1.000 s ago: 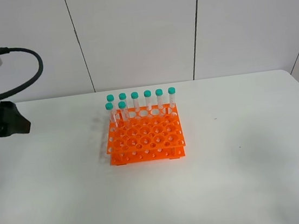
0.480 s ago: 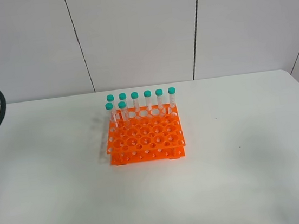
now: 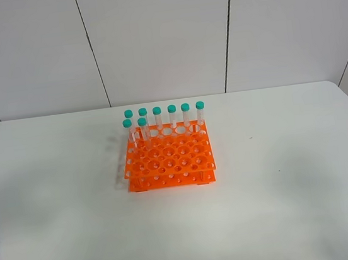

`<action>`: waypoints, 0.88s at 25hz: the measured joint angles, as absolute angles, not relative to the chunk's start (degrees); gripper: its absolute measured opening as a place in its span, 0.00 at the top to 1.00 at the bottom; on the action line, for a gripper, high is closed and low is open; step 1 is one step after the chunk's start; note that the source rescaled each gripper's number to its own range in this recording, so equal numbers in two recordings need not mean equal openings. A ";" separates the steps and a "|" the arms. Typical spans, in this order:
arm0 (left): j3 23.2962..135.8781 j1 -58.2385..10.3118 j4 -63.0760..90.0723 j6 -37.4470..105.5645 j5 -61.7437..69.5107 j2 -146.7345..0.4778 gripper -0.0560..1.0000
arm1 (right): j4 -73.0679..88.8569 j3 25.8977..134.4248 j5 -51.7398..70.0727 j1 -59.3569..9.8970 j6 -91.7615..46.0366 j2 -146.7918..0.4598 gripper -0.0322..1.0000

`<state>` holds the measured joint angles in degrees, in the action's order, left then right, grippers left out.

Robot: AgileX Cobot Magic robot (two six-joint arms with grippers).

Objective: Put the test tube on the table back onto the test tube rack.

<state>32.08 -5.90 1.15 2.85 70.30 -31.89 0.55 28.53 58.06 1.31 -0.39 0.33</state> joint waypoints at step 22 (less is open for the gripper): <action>31.63 -5.90 1.77 2.97 70.30 -3.39 0.00 | 0.55 28.53 58.06 1.31 -0.39 0.33 0.68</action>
<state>31.63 -5.90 1.77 2.97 70.30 -3.39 0.55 28.53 58.06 1.31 -0.39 0.33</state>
